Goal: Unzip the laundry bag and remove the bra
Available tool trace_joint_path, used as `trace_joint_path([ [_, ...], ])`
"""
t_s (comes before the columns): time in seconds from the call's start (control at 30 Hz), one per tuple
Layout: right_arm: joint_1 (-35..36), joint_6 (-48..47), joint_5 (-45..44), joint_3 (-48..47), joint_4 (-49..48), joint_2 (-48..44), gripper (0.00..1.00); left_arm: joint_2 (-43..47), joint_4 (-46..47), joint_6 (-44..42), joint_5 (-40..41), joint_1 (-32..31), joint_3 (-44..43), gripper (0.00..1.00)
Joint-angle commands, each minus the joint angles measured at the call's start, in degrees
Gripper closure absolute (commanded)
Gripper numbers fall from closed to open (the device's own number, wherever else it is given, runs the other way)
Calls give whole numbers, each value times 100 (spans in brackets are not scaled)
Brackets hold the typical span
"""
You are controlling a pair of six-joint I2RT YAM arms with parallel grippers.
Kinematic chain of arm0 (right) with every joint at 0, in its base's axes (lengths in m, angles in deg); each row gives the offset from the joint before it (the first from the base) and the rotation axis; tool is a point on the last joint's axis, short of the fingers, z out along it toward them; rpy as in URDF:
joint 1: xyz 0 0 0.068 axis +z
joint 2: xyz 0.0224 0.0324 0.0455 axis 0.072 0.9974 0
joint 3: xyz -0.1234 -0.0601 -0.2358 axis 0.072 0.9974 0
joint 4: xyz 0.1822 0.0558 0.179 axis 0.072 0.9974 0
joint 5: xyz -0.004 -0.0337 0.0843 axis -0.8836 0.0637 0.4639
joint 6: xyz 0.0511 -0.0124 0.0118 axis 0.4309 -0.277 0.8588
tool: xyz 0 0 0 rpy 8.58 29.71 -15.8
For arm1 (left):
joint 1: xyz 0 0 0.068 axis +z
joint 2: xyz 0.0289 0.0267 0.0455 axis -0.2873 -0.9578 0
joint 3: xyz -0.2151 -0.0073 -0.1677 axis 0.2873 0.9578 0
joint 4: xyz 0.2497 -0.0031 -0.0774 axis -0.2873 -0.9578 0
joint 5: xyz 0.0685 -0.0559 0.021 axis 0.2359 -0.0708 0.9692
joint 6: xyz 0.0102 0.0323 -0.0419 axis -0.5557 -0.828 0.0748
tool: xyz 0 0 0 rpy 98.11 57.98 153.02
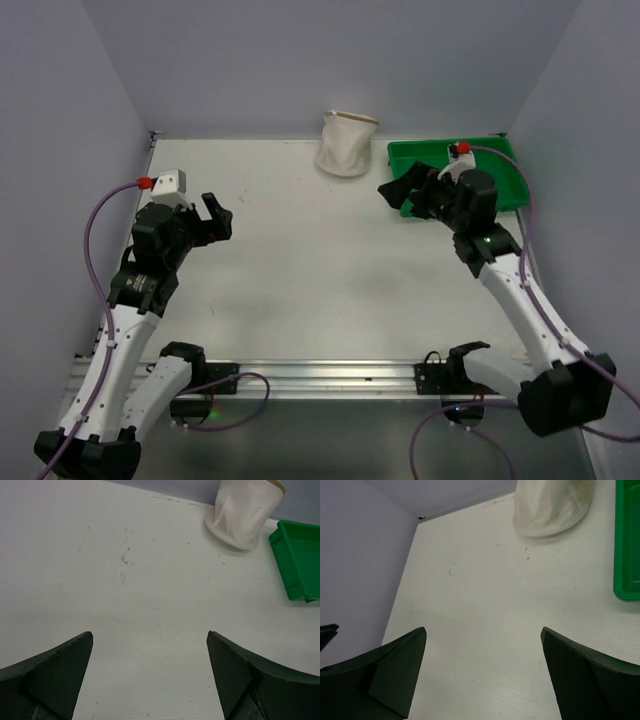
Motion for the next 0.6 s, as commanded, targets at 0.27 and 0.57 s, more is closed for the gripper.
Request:
trace_joint_path([
  [0.27, 428, 837, -1047, -2029, -2288, 4245, 1, 64, 1404, -201, 461, 46, 934, 0],
  [0.57, 516, 994, -1628, -4586, -1647, 6586, 1, -15, 1422, -324, 831, 46, 1154, 0],
])
